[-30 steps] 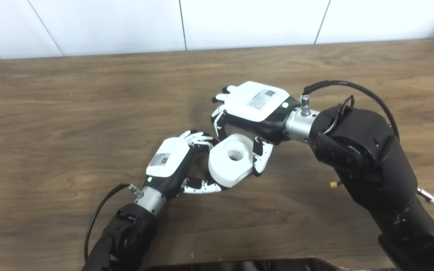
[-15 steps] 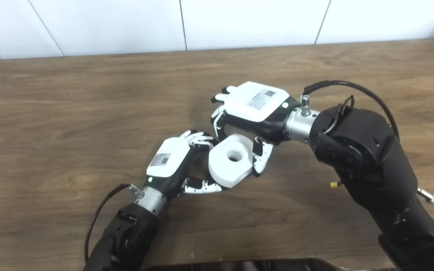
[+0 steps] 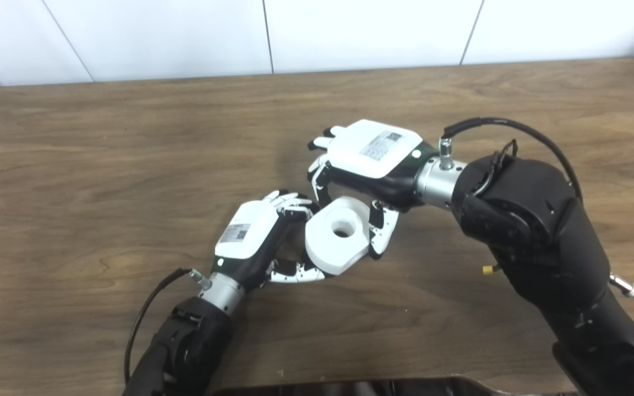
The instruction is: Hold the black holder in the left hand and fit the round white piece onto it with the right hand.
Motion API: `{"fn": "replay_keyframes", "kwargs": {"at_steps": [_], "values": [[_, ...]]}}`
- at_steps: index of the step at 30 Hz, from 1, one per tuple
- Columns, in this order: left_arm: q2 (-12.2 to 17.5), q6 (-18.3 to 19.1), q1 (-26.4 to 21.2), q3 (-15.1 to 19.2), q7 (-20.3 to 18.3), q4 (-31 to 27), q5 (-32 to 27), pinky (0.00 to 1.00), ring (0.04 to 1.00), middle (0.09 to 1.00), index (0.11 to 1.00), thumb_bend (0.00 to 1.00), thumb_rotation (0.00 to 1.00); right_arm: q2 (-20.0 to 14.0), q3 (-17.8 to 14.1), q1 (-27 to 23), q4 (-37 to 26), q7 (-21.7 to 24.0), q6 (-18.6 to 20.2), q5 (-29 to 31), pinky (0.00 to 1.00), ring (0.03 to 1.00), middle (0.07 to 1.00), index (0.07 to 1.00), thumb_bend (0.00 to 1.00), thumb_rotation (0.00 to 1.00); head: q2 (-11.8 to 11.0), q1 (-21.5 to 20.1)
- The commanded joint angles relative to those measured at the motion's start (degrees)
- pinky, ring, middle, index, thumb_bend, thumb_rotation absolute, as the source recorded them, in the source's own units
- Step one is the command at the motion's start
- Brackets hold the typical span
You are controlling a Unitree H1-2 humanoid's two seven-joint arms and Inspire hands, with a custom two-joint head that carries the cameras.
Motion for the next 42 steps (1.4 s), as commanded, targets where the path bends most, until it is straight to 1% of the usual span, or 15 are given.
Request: {"fn": "replay_keyframes", "kwargs": {"at_steps": [1,4,5,6,7,10,14,17,20,28,30,32,35,39,42], "values": [[0.7,3.6,1.4,-0.4,-2.7,2.7,1.3,0.92,0.846,0.776,0.484,0.52,0.06,-0.5,0.4,-2.0,-1.6,1.5,-0.4,-0.4,1.0,0.98,0.834,0.488,0.53,0.15,0.1,0.1],[0.6,3.7,1.4,-0.5,-2.8,2.6,1.5,0.92,0.846,0.776,0.484,0.52,0.06,-0.8,0.5,-1.8,-1.5,1.4,-1.1,-1.1,1.0,0.977,0.832,0.492,0.52,0.15,-0.1,0.1],[0.5,3.7,1.4,-0.5,-2.8,2.7,1.6,0.92,0.846,0.775,0.484,0.52,0.06,-0.9,0.5,-1.8,-1.5,1.3,-1.2,-1.2,1.0,0.974,0.833,0.551,0.73,0.21,-0.1,0.1],[0.5,3.7,1.3,-0.4,-2.8,2.8,1.5,0.92,0.845,0.775,0.484,0.52,0.06,-1.0,0.7,-1.7,-1.4,1.4,-1.4,-1.6,1.0,0.973,0.834,0.581,0.83,0.24,-0.2,0.1],[0.5,3.5,1.3,-0.4,-2.6,3.0,1.4,0.92,0.846,0.774,0.484,0.52,0.06,-1.1,0.9,-1.8,-1.3,1.5,-1.6,-2.0,1.0,0.978,0.846,0.616,0.89,0.26,-0.2,0.1],[0.5,3.4,1.3,-0.4,-2.6,3.1,1.3,0.92,0.846,0.774,0.484,0.52,0.06,-1.3,1.3,-1.8,-1.0,1.7,-2.1,-3.1,1.0,0.982,0.858,0.656,0.94,0.28,-0.2,0.3],[0.5,3.7,1.3,-0.4,-2.9,2.9,1.5,0.92,0.847,0.774,0.484,0.52,0.06,-1.1,1.2,-1.9,-0.8,2.7,-2.1,-4.0,1.0,0.995,0.871,0.68,0.96,0.29,-0.2,0.3],[0.5,3.7,1.3,-0.4,-2.9,2.9,1.6,0.92,0.846,0.773,0.484,0.52,0.06,-0.7,1.1,-2.1,-1.1,4.0,-1.7,-5.0,1.0,1.0,0.908,0.71,1.0,0.29,-0.1,0.3],[0.6,3.2,1.2,-0.3,-2.4,3.2,1.5,0.91,0.843,0.772,0.484,0.52,0.06,-0.6,1.0,-2.2,-1.4,4.2,-1.9,-5.5,1.0,1.0,0.942,0.741,1.0,0.29,-0.1,0.2],[0.6,3.4,1.2,-0.3,-2.7,3.2,1.5,0.92,0.846,0.774,0.484,0.52,0.06,-0.4,0.3,-2.1,-1.8,4.4,-1.3,-5.8,1.0,1.0,0.999,0.819,1.0,0.36,-0.3,0.2],[0.7,3.3,1.2,-0.4,-2.6,3.3,1.6,0.92,0.845,0.774,0.484,0.52,0.06,-0.4,0.0,-2.3,-2.2,5.1,-0.9,-5.7,1.0,1.0,1.0,0.848,1.0,0.39,-0.3,0.2],[0.7,3.2,1.1,-0.3,-2.5,3.4,1.5,0.92,0.844,0.773,0.484,0.52,0.06,-0.6,-0.2,-2.6,-2.5,5.4,-1.1,-5.8,1.0,1.0,1.0,0.924,1.0,0.44,-0.4,0.0],[0.7,3.1,1.1,-0.3,-2.3,3.7,1.3,0.92,0.845,0.773,0.484,0.52,0.06,-0.8,-0.7,-2.9,-2.8,5.1,-1.2,-5.8,1.0,1.0,1.0,0.978,1.0,0.48,-0.6,0.1],[0.8,2.8,1.0,-0.2,-2.0,4.1,1.2,0.92,0.844,0.771,0.484,0.52,0.06,-1.0,-3.6,-5.3,-3.5,7.9,3.1,-3.2,1.0,1.0,1.0,0.999,1.0,0.47,-0.9,0.0],[1.0,2.6,1.1,-0.3,-1.8,4.1,1.0,0.92,0.843,0.769,0.484,0.52,0.06,-2.9,-4.9,-8.4,-2.5,8.8,8.9,0.4,1.0,1.0,1.0,1.0,1.0,0.47,-1.1,0.0]]}}
